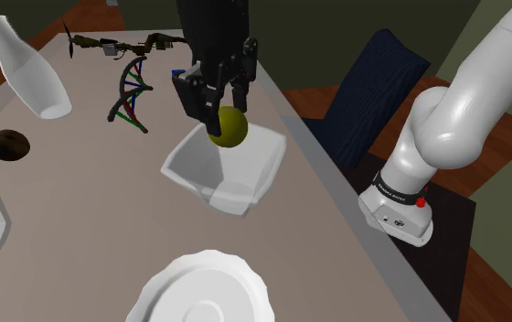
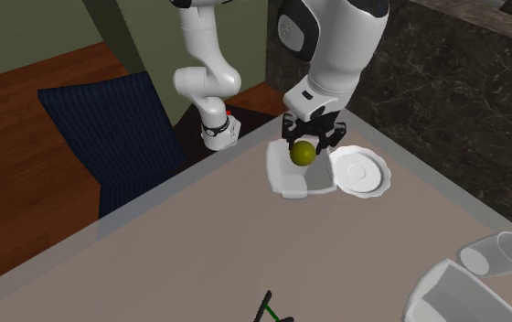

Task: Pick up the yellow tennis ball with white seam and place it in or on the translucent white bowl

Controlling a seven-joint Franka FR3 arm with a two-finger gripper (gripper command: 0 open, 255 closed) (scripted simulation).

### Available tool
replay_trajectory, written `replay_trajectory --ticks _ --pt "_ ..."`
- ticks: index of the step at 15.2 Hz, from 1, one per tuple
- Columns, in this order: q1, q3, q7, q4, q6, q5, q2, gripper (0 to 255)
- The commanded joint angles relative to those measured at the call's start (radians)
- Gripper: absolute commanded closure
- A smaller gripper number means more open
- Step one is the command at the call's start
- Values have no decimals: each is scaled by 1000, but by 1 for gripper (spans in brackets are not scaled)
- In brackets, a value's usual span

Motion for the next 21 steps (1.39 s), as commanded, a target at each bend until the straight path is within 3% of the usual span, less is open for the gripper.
replay_trajectory --ticks 1,4,12,13,18,21 --pt "1 0 -1 -30 27 3 -4 255" --pt "3 2 -2 -84 79 5 -8 255" --pt "3 2 -2 -84 79 6 -8 255" --pt "3 2 -2 -84 79 5 -8 0" --pt "3 2 -2 -84 79 6 -8 0" --pt "0 5 8 35 -23 -7 13 0"
